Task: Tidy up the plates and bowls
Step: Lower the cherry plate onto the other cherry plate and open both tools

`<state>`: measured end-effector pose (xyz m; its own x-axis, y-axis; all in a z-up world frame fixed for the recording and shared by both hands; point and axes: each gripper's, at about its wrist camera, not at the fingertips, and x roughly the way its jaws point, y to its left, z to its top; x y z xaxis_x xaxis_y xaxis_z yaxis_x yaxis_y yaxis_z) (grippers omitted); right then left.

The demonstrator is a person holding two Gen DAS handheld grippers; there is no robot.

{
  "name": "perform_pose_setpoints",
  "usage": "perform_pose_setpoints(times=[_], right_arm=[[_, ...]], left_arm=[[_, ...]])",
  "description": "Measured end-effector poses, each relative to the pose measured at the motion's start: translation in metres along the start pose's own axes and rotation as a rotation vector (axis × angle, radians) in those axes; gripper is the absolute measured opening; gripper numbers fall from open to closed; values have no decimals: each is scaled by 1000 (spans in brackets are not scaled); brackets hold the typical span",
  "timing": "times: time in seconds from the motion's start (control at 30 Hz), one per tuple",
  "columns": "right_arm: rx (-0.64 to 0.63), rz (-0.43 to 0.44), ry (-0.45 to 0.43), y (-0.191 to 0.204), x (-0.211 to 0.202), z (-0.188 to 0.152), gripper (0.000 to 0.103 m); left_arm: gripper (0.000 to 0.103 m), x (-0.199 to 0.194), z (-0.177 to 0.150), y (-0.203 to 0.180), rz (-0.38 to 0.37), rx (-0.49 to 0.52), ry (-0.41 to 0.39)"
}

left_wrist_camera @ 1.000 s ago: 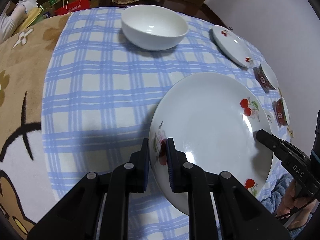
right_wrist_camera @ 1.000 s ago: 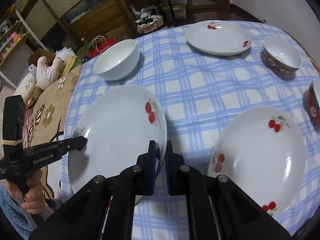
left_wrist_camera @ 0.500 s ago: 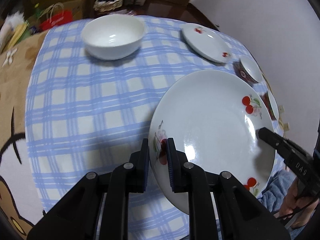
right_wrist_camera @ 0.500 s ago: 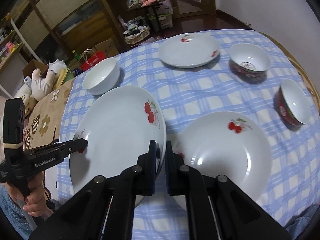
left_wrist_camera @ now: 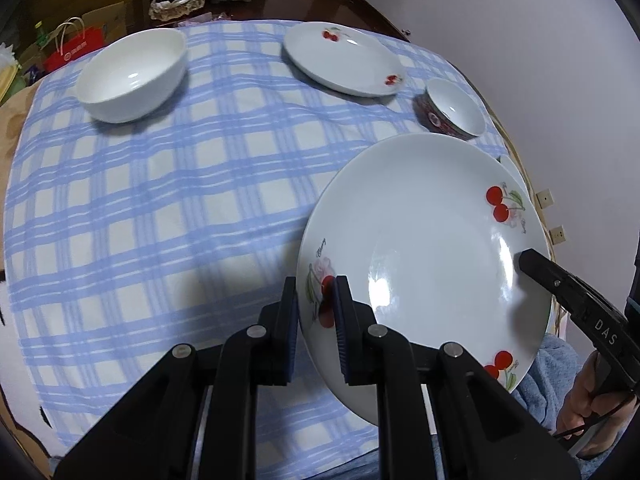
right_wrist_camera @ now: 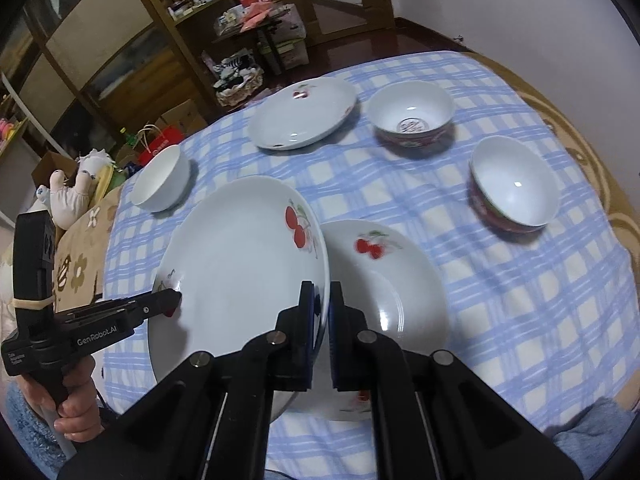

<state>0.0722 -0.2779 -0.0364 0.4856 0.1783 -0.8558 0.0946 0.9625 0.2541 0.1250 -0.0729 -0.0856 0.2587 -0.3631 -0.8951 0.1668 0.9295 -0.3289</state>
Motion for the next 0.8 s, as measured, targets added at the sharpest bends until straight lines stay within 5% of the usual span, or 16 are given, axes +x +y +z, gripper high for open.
perform_pose_setpoints(times=[0.4, 0.8], right_arm=[[-40, -57, 44, -38, 9, 7, 7], [79, -35, 162, -84, 54, -12, 7]], left_arm=[[19, 45, 2, -36, 34, 46, 64], [17, 90, -10, -50, 109, 78, 121]])
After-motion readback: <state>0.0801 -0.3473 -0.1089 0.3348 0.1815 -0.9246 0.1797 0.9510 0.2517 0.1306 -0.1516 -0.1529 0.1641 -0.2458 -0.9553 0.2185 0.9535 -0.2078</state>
